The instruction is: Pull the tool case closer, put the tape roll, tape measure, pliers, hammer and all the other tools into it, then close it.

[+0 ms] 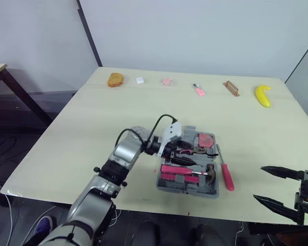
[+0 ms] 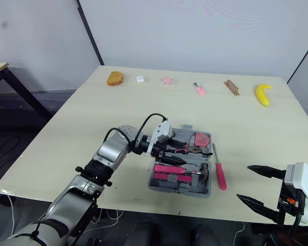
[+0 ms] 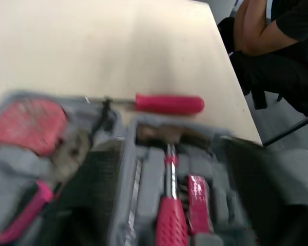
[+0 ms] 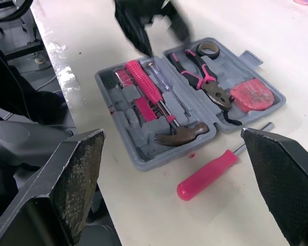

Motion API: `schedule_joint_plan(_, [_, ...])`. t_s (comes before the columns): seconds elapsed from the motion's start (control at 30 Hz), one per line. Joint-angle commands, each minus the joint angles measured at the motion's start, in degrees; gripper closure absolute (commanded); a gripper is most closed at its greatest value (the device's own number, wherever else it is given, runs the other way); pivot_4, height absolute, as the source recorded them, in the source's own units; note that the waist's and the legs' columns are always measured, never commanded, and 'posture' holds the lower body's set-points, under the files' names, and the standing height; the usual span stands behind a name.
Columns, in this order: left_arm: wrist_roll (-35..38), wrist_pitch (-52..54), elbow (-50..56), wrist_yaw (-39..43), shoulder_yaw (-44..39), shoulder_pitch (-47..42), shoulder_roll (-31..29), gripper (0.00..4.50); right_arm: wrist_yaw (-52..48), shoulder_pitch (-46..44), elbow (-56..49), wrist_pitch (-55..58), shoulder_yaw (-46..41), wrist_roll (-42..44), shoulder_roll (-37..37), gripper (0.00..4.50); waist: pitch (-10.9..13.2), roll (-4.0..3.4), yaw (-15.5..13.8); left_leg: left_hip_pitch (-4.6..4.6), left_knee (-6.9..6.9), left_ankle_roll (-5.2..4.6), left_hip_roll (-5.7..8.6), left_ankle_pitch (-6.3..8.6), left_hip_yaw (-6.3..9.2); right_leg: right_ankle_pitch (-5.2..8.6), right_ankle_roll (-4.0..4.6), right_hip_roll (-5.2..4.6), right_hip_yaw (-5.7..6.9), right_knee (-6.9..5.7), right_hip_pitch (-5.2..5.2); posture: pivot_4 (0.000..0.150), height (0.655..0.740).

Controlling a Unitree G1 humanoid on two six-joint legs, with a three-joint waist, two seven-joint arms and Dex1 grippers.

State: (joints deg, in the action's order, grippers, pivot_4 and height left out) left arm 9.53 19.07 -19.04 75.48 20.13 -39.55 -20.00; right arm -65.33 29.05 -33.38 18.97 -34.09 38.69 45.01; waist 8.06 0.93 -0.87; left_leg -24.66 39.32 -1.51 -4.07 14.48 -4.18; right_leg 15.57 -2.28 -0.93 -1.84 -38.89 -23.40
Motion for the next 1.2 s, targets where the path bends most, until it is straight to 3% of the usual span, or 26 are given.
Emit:
schedule_joint_plan(0.03, [-1.2,-5.3,-1.8,-0.7,0.5,1.4,0.6,3.29,-0.7,-0.4,-0.4,-0.3,-1.2,0.9,0.8,0.00,0.0,-0.01,0.0,0.01,0.00,0.00,0.00,0.00,-0.01,0.00,0.00,0.00,0.00,0.00,0.00,0.150,0.7400])
schedule_joint_plan(0.1, [-2.8,-7.7,-3.6,-1.3,1.4,2.0,1.1,4.48,-1.0,-0.6,-0.2,0.0,-1.6,1.1,1.1,0.00,0.0,0.00,0.0,0.00,0.00,0.00,0.00,0.00,0.00,0.00,0.00,0.00,0.00,0.00,0.00,0.150,0.7400])
schedule_joint_plan(0.43, [-11.5,-18.1,-14.0,-5.6,6.0,3.5,2.7,4.48,-1.8,-0.4,-0.1,0.8,-3.7,1.8,2.4,0.00,0.0,-0.02,0.0,0.02,0.00,0.00,0.00,0.00,-0.01,0.00,0.00,0.01,-0.01,0.00,0.01,0.150,0.7400])
schedule_joint_plan(0.53, [-18.2,-24.0,-21.4,-7.9,10.3,4.9,1.0,4.48,-1.9,-0.3,-0.3,1.1,-4.3,2.1,2.7,0.00,-0.2,-0.04,0.0,0.12,-0.01,-0.01,0.01,0.00,-0.02,0.00,0.00,0.00,0.01,0.03,0.13,0.150,0.7400])
schedule_joint_plan(0.77, [-22.1,-32.4,-27.7,-9.6,12.8,7.0,-0.1,4.48,-2.0,-1.0,-0.5,2.0,-4.0,2.4,3.7,0.00,-1.7,0.21,0.3,1.86,-0.61,-0.04,-0.05,0.06,-0.09,0.15,0.23,-0.06,-0.04,0.76,1.82,0.150,0.7400])
schedule_joint_plan(0.83, [-20.6,-32.9,-27.2,-9.7,11.5,7.5,0.6,4.48,-1.9,-1.5,-0.3,2.2,-3.6,2.5,4.0,0.00,-2.2,0.20,0.4,2.07,-0.86,-0.04,-0.06,0.06,-0.18,0.15,0.26,-0.05,-0.19,0.92,1.94,0.150,0.7400])
schedule_joint_plan(0.97, [-7.1,-25.0,-14.7,-7.5,2.0,10.6,2.5,4.48,4.0,-6.5,-1.5,4.0,1.3,3.3,1.9,0.00,-2.3,-0.08,1.3,2.06,-0.98,-0.04,-0.09,0.06,-0.34,0.15,0.26,-0.04,-0.39,0.92,1.82,0.150,0.7400])
schedule_joint_plan(1.1, [2.4,-12.2,-0.1,-13.6,-7.5,14.0,2.9,4.48,13.9,-11.9,-2.9,5.2,10.8,-1.0,-3.5,0.00,-1.6,0.03,1.5,1.86,-1.01,-0.03,-0.15,0.05,-0.24,0.17,0.30,0.01,-0.35,0.88,1.67,0.150,0.7400])
schedule_joint_plan(1.2, [6.2,-9.5,7.0,-21.6,-14.2,17.5,4.2,4.48,22.6,-16.8,-0.8,4.0,17.9,-8.4,-8.5,0.00,-1.2,-0.04,1.3,1.78,-0.98,-0.03,-0.14,0.05,-0.25,0.07,0.12,-0.03,-0.34,0.86,1.62,0.150,0.7400])
